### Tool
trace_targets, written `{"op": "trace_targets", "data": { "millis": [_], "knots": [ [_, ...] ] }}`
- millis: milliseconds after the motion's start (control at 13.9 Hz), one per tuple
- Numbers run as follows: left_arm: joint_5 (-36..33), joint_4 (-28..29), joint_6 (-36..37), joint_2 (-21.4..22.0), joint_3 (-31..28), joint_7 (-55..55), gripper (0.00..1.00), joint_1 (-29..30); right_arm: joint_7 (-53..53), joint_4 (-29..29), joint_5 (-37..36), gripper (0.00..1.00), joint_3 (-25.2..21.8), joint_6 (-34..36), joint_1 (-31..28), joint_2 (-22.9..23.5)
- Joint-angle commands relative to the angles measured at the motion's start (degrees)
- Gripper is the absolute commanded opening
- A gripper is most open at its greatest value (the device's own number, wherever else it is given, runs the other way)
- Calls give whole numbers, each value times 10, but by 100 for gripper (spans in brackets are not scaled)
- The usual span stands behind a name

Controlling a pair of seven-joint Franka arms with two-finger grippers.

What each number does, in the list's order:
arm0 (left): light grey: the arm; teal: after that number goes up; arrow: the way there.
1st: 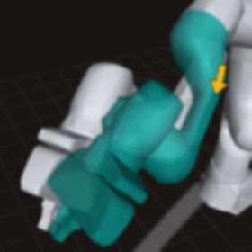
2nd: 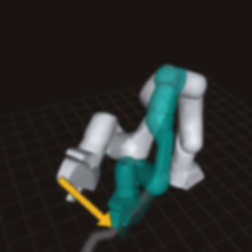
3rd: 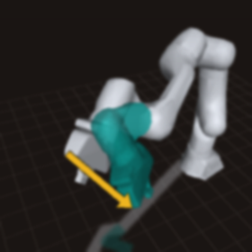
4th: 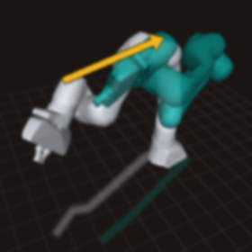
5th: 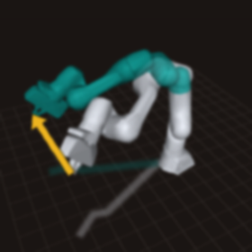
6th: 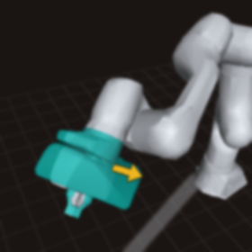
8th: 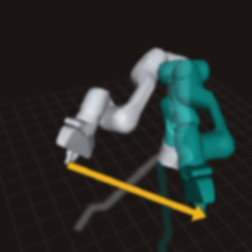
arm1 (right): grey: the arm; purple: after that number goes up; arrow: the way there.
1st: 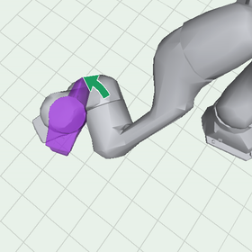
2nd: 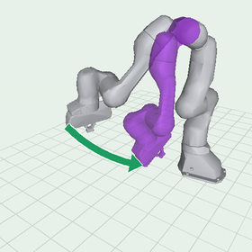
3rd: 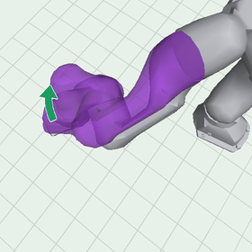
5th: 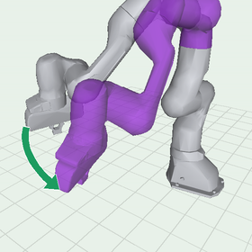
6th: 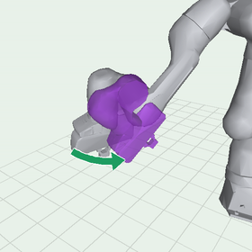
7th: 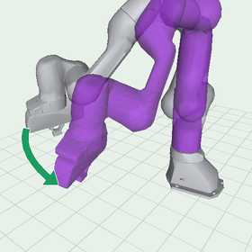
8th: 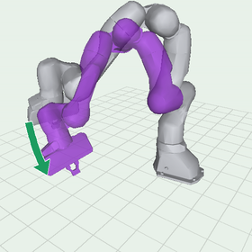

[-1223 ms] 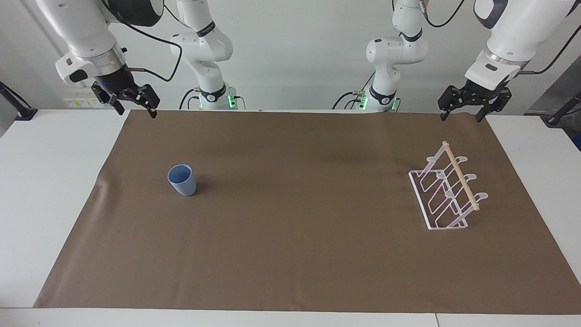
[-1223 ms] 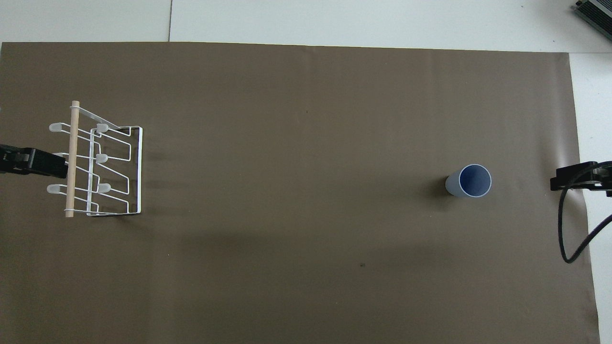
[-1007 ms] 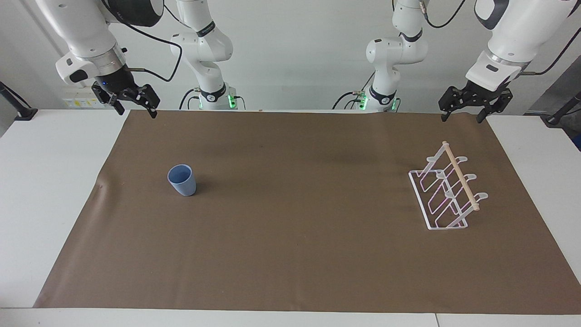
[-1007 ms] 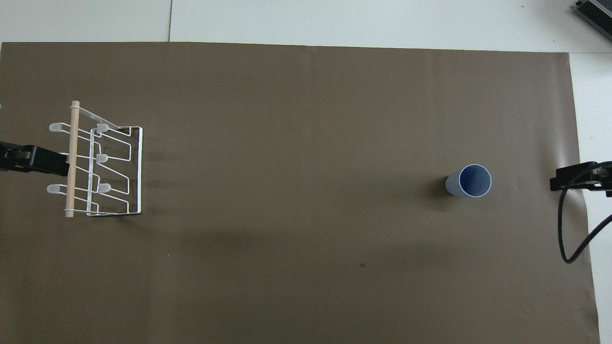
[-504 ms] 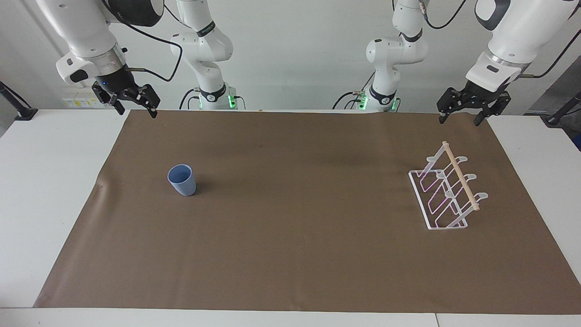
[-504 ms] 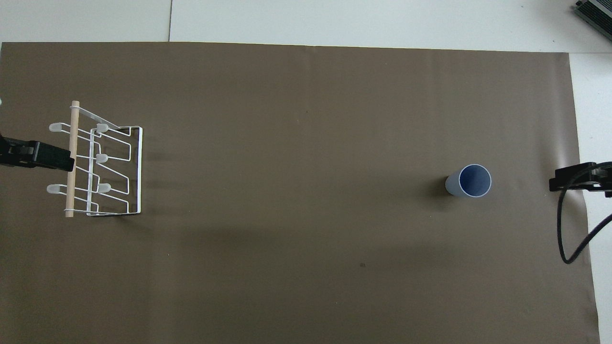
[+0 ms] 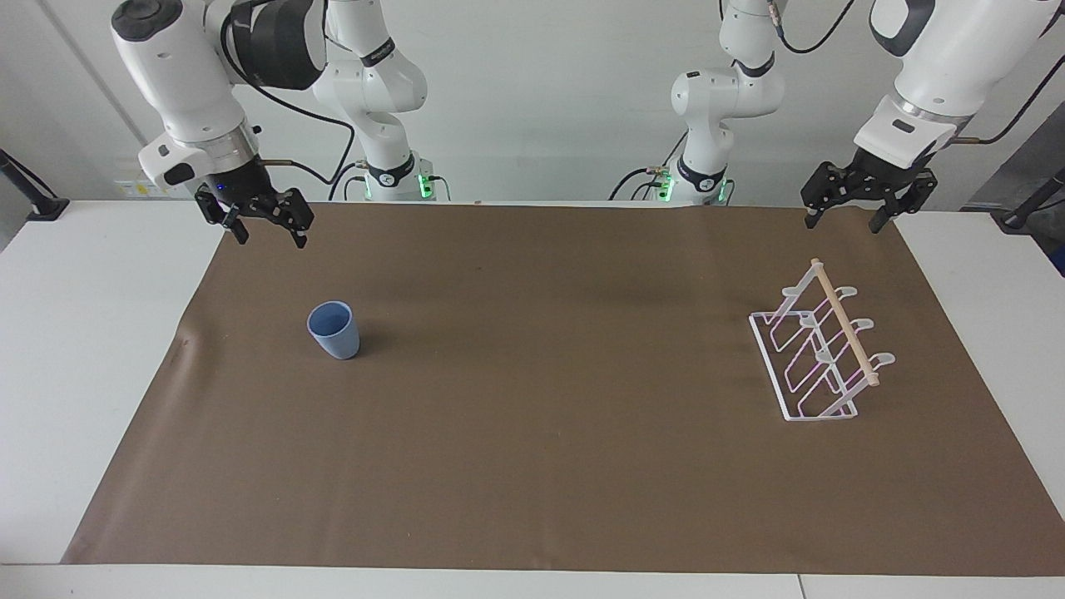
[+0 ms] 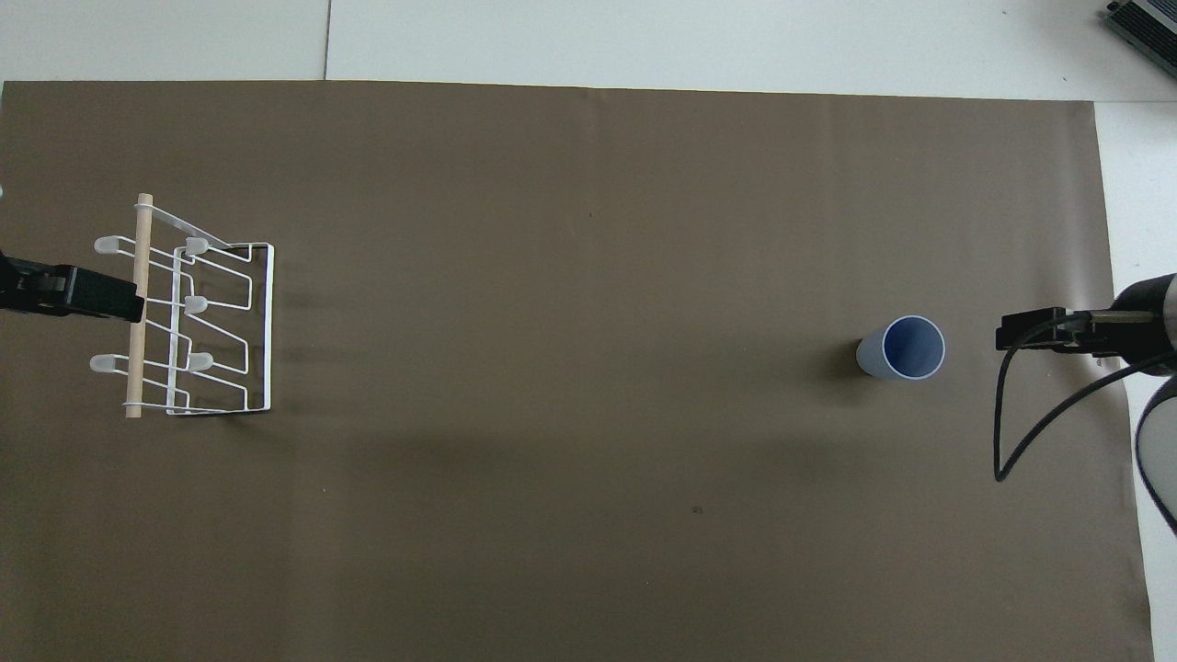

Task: Hang cup on cup holder
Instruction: 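Reach the right gripper to the light blue cup's rim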

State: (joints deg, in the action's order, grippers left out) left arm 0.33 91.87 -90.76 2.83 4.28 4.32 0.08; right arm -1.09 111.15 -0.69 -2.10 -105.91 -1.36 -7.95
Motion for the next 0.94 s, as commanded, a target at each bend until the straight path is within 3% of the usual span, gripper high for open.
{"op": "trace_targets", "data": {
  "millis": [0,576,863],
  "knots": [
    [6,8,-21,3,-9,8,100,-7,7,66,11,100,4,-65,4,-19],
    [6,22,-25,8,-9,26,100,-5,4,99,11,100,4,-166,21,68],
    [6,29,-31,9,-9,32,100,-5,-5,113,11,100,15,-210,29,86]
  ]
}}
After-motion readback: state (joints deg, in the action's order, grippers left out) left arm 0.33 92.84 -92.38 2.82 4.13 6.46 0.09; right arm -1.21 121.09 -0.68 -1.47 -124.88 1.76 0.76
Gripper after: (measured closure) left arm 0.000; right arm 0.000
